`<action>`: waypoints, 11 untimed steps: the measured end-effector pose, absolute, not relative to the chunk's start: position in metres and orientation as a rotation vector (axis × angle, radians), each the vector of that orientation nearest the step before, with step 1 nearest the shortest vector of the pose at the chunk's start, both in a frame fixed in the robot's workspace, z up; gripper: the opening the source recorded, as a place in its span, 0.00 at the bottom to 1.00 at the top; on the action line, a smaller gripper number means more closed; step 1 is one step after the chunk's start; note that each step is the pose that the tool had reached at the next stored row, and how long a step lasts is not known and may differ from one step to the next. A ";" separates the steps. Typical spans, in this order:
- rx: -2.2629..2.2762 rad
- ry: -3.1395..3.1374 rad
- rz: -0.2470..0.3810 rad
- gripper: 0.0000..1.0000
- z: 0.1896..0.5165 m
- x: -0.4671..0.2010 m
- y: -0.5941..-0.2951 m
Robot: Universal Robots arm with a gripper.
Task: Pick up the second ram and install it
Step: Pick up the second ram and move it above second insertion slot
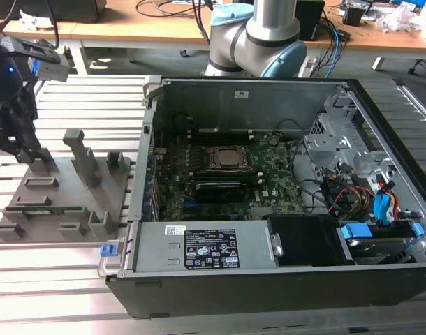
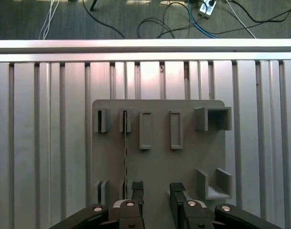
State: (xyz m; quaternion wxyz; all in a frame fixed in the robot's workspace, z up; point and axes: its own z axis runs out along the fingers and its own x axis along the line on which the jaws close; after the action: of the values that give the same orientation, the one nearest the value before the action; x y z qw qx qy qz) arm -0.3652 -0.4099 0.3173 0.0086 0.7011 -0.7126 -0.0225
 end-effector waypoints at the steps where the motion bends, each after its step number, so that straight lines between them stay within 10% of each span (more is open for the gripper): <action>1: 2.191 -2.227 -0.070 0.36 0.316 -0.365 -0.410; 11: 2.191 -2.227 -0.070 0.36 0.304 -0.365 -0.410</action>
State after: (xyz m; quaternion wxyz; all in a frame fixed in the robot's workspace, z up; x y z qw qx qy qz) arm -0.3652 -0.4100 0.3037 0.0086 0.7011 -0.7126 -0.0225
